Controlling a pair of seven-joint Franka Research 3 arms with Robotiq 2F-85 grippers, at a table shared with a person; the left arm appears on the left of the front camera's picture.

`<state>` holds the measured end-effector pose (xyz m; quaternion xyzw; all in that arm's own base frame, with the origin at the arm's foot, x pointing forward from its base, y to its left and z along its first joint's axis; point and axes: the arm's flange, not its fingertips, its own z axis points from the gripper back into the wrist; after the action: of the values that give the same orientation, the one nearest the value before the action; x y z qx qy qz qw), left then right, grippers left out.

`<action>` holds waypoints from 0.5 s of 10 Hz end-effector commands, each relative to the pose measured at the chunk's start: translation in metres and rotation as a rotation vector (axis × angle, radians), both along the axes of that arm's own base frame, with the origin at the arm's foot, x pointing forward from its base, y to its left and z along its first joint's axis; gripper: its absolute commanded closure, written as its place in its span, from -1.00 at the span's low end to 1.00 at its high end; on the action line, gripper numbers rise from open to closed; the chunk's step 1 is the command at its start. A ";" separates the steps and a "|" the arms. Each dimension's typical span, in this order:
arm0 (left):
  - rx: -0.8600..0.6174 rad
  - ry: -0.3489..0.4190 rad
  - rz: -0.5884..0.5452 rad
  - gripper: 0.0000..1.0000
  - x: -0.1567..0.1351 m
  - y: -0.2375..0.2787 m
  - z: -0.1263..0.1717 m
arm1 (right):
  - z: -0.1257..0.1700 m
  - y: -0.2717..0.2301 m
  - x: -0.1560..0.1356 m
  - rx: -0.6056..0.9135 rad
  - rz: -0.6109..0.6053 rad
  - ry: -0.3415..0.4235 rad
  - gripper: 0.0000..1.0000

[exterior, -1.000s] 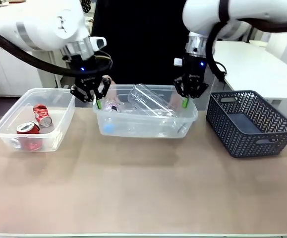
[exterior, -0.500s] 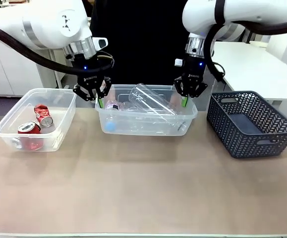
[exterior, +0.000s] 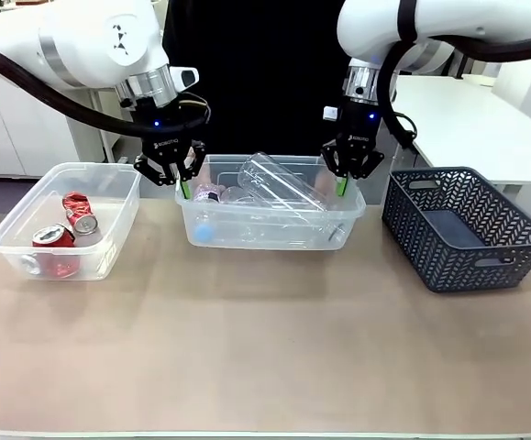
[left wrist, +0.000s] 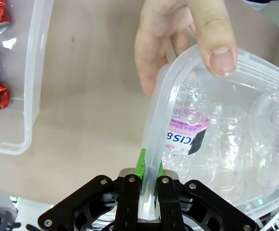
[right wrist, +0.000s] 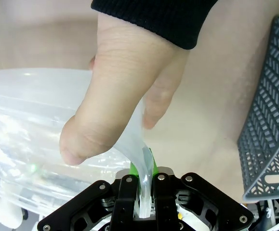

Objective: Sort the waste into each basket.
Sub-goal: Release the Organizing box you were holding.

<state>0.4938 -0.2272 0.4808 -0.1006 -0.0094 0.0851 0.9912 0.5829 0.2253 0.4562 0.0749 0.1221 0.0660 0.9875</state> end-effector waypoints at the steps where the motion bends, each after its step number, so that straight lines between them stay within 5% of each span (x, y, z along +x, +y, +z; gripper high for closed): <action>1: -0.002 -0.011 0.005 0.89 -0.005 0.001 -0.001 | 0.003 0.002 -0.008 0.009 0.013 -0.003 0.90; 2: -0.002 -0.011 0.005 0.89 -0.005 0.001 -0.001 | 0.000 0.000 0.000 0.000 0.000 0.000 0.89; 3: 0.000 0.000 0.000 0.40 0.000 0.000 0.000 | 0.012 -0.013 -0.012 0.063 -0.016 -0.070 0.60; 4: -0.002 -0.007 -0.013 -0.27 0.000 -0.001 0.002 | 0.024 -0.025 -0.025 0.118 -0.048 -0.158 -0.22; 5: -0.008 -0.023 -0.008 -0.76 -0.003 0.000 0.007 | 0.036 -0.035 -0.037 0.143 -0.064 -0.220 -0.51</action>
<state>0.4936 -0.2296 0.4822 -0.1016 -0.0109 0.0829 0.9913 0.5783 0.2085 0.4895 0.1135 0.0542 0.0444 0.9911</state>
